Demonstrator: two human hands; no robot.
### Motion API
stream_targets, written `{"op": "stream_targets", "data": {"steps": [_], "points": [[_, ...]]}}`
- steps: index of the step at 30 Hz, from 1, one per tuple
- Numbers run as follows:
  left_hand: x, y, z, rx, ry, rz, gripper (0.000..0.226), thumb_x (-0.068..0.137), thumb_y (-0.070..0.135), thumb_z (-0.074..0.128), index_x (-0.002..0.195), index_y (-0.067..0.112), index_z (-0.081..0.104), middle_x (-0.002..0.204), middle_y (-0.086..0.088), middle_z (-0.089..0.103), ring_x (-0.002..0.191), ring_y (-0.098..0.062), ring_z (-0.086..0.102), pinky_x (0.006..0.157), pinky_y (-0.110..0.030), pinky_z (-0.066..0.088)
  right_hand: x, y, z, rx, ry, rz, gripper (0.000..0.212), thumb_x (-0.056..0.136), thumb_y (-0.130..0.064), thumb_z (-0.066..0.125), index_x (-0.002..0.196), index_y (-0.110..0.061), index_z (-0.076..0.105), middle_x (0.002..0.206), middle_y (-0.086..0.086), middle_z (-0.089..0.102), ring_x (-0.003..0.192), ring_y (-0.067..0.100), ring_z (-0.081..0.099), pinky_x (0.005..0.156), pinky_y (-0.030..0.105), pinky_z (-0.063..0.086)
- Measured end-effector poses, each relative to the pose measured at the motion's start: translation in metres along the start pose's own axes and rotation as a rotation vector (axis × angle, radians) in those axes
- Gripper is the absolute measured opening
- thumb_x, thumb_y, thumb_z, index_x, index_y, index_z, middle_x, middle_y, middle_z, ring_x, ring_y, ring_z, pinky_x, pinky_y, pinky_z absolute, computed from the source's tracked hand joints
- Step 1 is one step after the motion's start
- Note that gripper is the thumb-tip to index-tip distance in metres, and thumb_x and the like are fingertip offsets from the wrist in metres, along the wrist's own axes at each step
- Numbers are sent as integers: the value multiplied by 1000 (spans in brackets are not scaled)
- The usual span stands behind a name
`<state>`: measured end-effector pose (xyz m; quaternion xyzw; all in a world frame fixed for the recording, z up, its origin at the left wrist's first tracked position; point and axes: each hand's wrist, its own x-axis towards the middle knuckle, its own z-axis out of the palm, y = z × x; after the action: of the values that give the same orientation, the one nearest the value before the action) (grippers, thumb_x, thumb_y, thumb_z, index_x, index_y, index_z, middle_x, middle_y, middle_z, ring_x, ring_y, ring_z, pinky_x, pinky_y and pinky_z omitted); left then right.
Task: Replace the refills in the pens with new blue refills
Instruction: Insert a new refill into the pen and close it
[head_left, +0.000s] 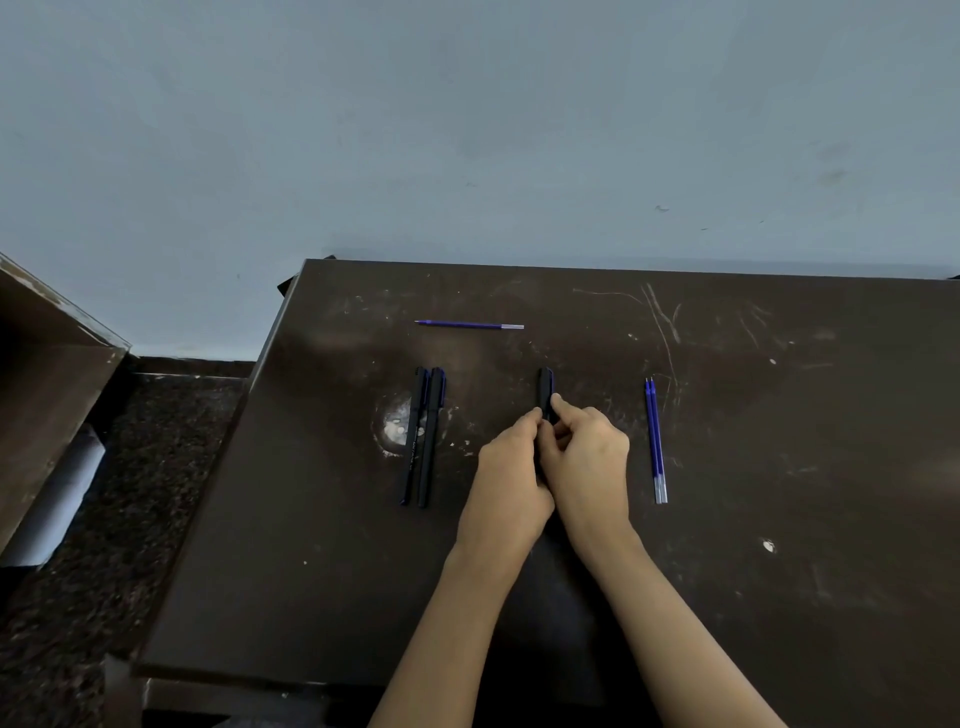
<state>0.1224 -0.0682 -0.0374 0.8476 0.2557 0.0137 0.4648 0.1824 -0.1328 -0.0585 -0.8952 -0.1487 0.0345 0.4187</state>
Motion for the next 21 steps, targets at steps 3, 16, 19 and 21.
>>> {"op": "stream_targets", "data": {"steps": [3,16,19,21], "points": [[1,-2,2,19,9,17,66,85,-3,59,143,17,37,134,-3,56,123,-14,54,102,-31,47,1,1,0,-23,-8,-15,35,90,-14,58,125,-7,60,84,7,60,69,9,50,65,8,35],[1,-1,-4,80,17,20,63,87,-4,54,144,18,37,135,-4,55,123,-14,52,104,-28,44,0,-1,-4,-2,-11,-24,39,89,-14,61,127,-5,57,84,1,56,62,1,48,64,1,39],[-2,1,-14,103,75,18,59,87,-1,57,140,19,43,132,-3,55,121,-14,53,102,-28,45,0,-2,-7,15,-3,-14,42,88,-18,62,129,-8,56,85,0,56,69,6,54,65,7,39],[-3,0,-21,136,164,16,53,87,1,58,135,18,47,129,-2,57,119,-14,53,101,-29,46,0,-3,-9,22,8,-20,42,88,-20,62,128,-9,57,87,1,57,74,9,56,73,14,42]]}}
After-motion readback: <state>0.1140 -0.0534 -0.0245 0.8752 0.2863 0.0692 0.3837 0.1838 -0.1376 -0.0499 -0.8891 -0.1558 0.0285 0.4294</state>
